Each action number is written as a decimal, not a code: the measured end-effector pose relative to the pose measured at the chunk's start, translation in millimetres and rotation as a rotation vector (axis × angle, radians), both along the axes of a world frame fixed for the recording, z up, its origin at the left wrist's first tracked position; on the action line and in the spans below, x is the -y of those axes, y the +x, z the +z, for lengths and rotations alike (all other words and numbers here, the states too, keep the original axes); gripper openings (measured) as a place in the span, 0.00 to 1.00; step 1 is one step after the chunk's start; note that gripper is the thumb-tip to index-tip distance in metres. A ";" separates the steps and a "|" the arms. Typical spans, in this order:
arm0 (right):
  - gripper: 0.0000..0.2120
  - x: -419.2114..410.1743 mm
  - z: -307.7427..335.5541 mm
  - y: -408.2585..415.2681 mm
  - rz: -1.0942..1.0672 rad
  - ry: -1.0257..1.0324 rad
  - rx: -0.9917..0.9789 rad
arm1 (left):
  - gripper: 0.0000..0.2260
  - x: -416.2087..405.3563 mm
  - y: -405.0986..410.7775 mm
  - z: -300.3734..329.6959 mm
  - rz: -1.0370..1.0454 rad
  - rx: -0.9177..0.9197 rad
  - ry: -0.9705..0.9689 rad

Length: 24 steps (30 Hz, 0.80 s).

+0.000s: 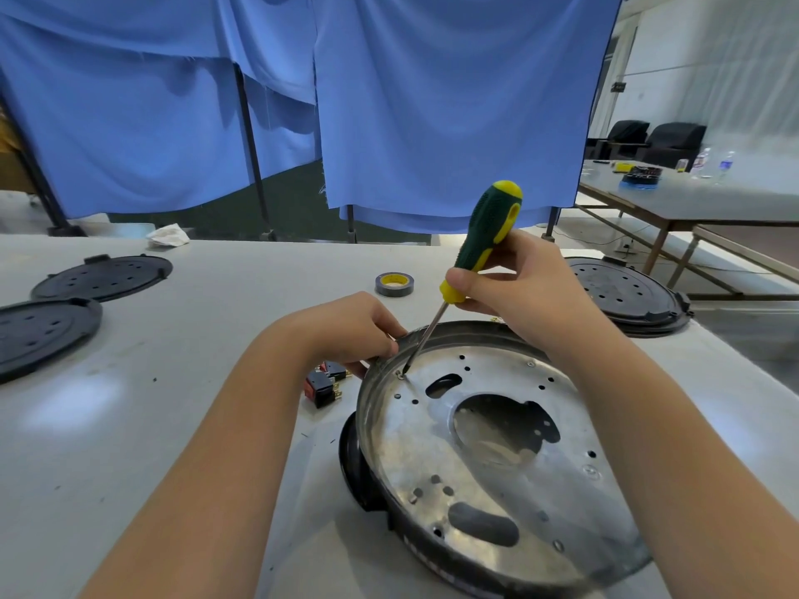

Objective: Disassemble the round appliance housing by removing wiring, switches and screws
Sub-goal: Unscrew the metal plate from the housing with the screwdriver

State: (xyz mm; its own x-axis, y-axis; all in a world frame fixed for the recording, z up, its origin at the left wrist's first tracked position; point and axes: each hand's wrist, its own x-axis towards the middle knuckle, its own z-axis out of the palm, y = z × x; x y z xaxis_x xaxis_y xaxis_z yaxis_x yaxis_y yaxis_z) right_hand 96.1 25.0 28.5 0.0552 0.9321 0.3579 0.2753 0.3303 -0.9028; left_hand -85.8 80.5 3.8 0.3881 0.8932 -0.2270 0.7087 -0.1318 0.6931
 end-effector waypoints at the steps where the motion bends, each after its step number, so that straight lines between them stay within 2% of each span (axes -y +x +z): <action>1: 0.10 0.7 0.7 -0.7 0.005 0.007 0.011 | 0.11 0.3 0.0 0.1 0.003 0.001 -0.002; 12: 0.11 11.2 5.9 -11.1 0.053 0.101 0.276 | 0.10 0.3 0.0 0.4 -0.001 -0.002 0.004; 24: 0.12 8.5 0.3 -11.9 -0.102 0.092 0.325 | 0.11 -0.8 -1.5 -0.6 0.006 0.021 -0.017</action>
State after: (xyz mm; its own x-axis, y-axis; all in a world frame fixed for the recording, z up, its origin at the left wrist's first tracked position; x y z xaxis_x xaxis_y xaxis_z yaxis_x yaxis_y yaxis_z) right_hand 84.2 16.5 28.8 0.0159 0.8907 0.4543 0.5790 0.3623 -0.7304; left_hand -87.3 81.3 3.1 0.3874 0.8918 -0.2338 0.6948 -0.1157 0.7099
